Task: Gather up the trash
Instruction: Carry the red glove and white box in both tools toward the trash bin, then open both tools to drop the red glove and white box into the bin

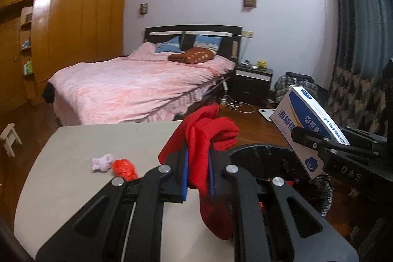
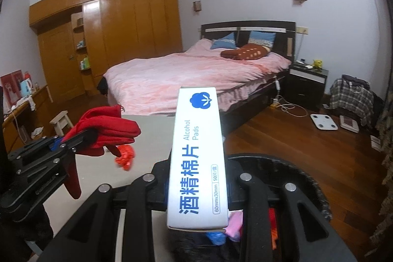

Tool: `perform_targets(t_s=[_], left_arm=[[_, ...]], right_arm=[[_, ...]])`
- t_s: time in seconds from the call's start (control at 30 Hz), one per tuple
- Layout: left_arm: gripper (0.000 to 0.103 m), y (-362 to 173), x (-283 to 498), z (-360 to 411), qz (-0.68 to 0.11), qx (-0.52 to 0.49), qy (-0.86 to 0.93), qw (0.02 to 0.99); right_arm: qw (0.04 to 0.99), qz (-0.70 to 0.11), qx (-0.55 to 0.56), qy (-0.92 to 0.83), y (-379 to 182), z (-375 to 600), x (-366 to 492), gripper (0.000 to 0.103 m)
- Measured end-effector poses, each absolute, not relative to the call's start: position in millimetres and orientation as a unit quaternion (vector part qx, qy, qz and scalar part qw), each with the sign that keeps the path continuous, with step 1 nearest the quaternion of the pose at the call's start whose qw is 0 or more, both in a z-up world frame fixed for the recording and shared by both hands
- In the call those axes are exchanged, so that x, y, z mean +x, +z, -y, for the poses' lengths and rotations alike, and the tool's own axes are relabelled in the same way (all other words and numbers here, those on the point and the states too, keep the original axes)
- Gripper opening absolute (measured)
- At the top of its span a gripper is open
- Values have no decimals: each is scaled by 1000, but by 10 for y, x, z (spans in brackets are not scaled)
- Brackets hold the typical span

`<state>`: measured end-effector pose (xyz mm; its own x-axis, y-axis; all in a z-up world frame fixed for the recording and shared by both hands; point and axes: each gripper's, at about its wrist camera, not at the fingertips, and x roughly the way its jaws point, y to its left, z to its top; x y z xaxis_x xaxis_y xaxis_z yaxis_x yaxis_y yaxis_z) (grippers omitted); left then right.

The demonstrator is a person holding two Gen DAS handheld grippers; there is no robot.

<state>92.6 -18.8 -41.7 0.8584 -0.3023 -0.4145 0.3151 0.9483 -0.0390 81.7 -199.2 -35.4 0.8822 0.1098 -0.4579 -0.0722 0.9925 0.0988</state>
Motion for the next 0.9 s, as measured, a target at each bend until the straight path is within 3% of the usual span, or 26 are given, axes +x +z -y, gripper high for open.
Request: perform_targets(t_s=[0.9], left_arm=[[14, -961, 1487, 1447, -256, 53, -273, 926]], right_arm=[[955, -283, 66, -54, -876, 3053, 859, 30]])
